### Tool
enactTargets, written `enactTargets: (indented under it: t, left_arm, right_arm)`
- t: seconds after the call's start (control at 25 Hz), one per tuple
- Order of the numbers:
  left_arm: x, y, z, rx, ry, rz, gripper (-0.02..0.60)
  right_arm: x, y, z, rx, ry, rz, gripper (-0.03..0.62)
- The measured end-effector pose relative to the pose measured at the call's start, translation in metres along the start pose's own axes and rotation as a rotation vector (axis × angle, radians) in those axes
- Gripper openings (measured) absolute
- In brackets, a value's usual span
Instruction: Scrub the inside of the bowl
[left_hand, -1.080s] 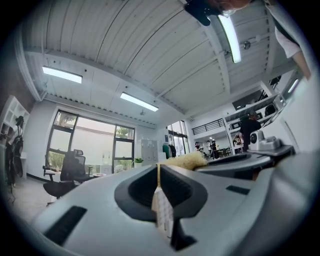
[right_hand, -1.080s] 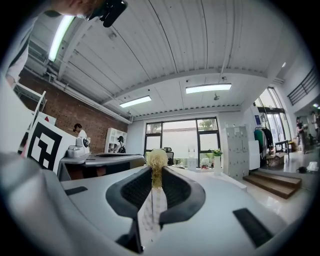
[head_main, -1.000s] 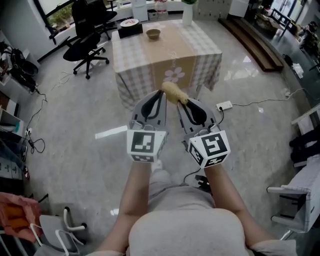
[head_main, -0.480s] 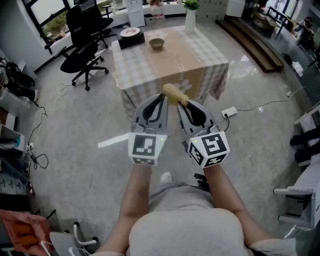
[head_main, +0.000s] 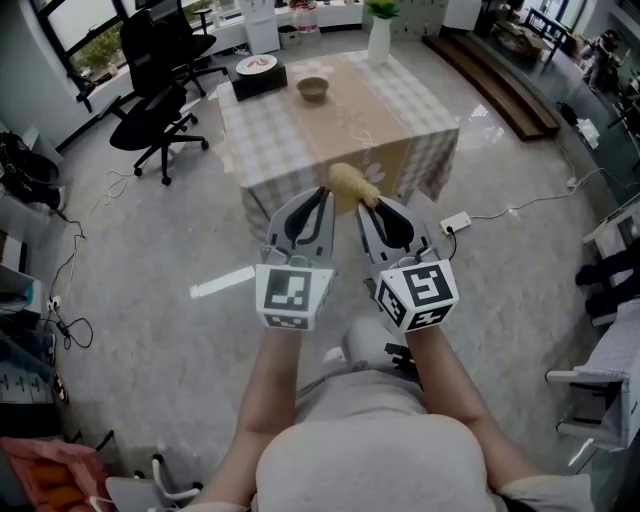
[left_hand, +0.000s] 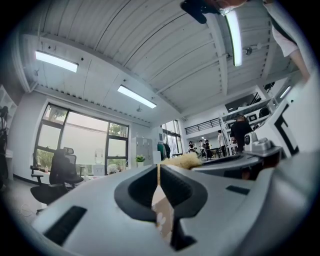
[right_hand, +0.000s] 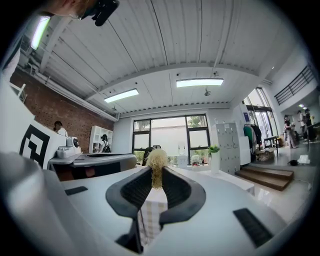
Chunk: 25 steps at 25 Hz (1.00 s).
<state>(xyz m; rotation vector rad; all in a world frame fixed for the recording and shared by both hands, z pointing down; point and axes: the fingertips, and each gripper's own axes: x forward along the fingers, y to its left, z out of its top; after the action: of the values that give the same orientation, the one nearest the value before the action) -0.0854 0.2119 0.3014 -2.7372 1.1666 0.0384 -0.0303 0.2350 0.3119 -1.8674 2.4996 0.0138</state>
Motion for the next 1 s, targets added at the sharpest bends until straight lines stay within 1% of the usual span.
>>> enactTargets:
  t: [0.2, 0.48, 0.8, 1.0]
  left_arm:
    - [0.011, 0.01, -0.003, 0.003, -0.006, -0.014, 0.025]
    - [0.037, 0.032, -0.01, 0.001, -0.002, 0.016, 0.025]
    - [0.081, 0.06, -0.017, -0.009, -0.004, 0.049, 0.025]
    - [0.113, 0.076, -0.028, -0.002, 0.025, 0.067, 0.025]
  right_arm:
    - [0.014, -0.004, -0.005, 0.007, 0.005, -0.013, 0.06]
    - [0.042, -0.018, -0.005, 0.01, -0.008, 0.007, 0.06]
    - [0.081, -0.05, -0.006, 0.021, -0.015, 0.015, 0.06]
    - [0.114, -0.074, -0.009, 0.042, -0.017, 0.025, 0.06]
